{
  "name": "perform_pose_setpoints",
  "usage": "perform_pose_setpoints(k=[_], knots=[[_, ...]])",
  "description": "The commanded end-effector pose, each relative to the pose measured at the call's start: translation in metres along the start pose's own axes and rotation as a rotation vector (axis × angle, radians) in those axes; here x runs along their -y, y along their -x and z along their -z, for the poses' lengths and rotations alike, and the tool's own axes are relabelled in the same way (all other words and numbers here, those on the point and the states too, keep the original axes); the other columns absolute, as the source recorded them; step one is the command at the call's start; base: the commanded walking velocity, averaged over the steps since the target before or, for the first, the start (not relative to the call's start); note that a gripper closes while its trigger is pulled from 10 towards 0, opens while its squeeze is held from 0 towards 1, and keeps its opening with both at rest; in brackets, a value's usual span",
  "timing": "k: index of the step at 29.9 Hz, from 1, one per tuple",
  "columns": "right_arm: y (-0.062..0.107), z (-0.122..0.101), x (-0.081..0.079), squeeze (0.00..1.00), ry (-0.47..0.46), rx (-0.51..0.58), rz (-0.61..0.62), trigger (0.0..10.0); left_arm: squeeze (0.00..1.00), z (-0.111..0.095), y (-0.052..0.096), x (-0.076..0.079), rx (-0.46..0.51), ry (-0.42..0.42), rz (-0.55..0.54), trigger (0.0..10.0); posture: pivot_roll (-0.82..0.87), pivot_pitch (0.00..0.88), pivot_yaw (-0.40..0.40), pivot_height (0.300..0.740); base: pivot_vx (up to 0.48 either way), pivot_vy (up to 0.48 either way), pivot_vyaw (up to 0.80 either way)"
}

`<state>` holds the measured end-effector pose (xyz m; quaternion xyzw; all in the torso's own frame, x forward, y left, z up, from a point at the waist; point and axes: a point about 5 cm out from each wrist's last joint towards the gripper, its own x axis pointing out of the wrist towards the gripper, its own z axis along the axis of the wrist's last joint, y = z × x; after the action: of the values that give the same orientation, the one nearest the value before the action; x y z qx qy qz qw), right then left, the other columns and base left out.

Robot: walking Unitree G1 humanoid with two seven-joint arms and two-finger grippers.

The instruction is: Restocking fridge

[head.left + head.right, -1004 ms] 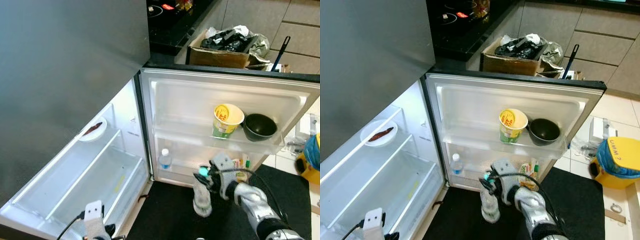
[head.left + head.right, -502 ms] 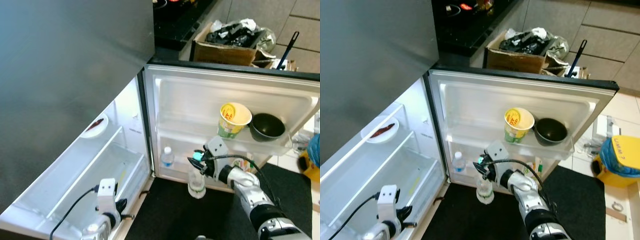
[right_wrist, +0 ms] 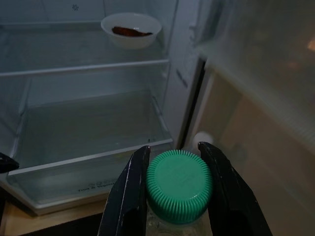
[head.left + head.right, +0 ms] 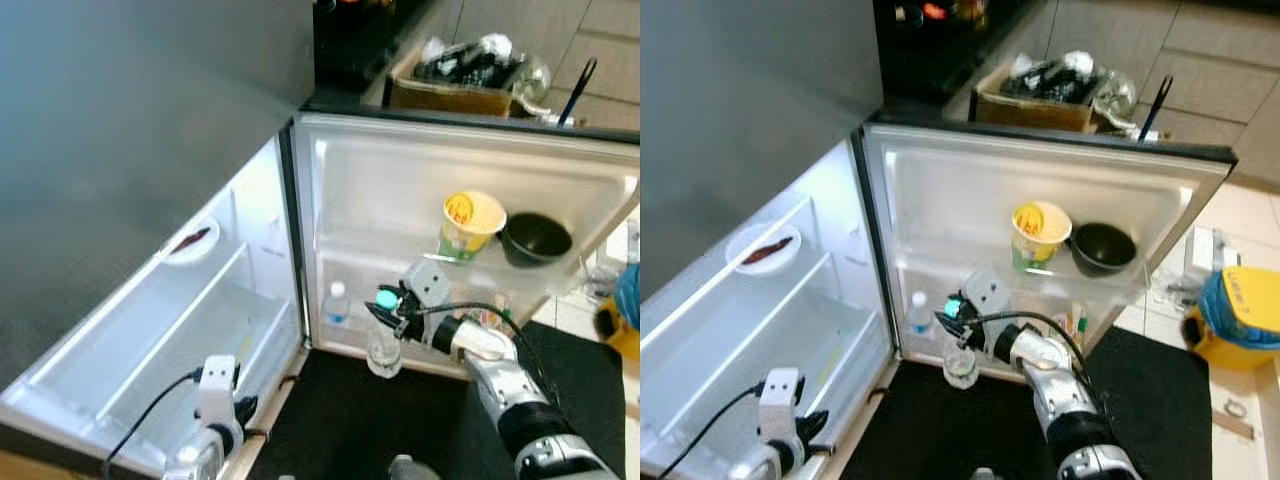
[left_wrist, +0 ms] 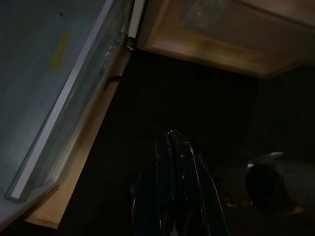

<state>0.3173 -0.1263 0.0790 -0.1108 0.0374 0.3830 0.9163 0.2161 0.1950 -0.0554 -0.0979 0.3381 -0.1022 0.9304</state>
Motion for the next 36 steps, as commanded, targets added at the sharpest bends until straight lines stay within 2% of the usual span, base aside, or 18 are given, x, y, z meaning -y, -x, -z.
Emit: perform_pose_setpoints(k=[1,2,7,15,21,30,36], knots=[[0.001,0.002,-0.002,0.00,-0.013,-0.001,-0.001,10.0,0.00,0.008,0.002,0.001,-0.021,0.013,0.000,10.0,-0.06,0.075,0.015,0.610,0.000,0.000,0.00],[0.002,-0.003,0.000,0.00,-0.020,0.033,0.006,10.0,0.00,0.006,0.001,0.001,-0.016,0.010,0.002,10.0,-0.06,0.075,0.016,0.610,0.000,0.000,0.00],[0.003,-0.009,0.004,0.00,-0.006,0.050,0.021,10.0,0.00,0.003,0.000,0.002,-0.010,0.003,0.006,10.0,-0.06,0.077,0.018,0.610,0.000,0.000,0.00],[0.003,-0.033,0.016,0.00,0.084,0.141,0.100,10.0,0.00,0.001,-0.002,0.006,-0.002,-0.005,0.024,10.0,-0.06,0.077,0.020,0.610,0.000,0.000,0.00],[0.002,-0.041,0.020,0.00,0.121,0.174,0.170,10.0,0.00,0.000,-0.003,0.007,0.002,-0.010,0.029,10.0,-0.06,0.078,0.019,0.610,0.000,0.000,0.00],[-0.007,-0.035,0.013,0.00,0.135,0.181,0.209,10.0,0.00,-0.004,-0.004,0.007,0.017,-0.015,0.036,10.0,-0.06,0.090,0.023,0.610,0.000,0.000,0.00],[-0.019,-0.030,0.013,0.00,0.088,0.128,0.268,10.0,0.00,-0.007,-0.004,0.006,0.029,-0.022,0.042,10.0,-0.04,0.099,0.032,0.595,0.000,0.000,0.00]])
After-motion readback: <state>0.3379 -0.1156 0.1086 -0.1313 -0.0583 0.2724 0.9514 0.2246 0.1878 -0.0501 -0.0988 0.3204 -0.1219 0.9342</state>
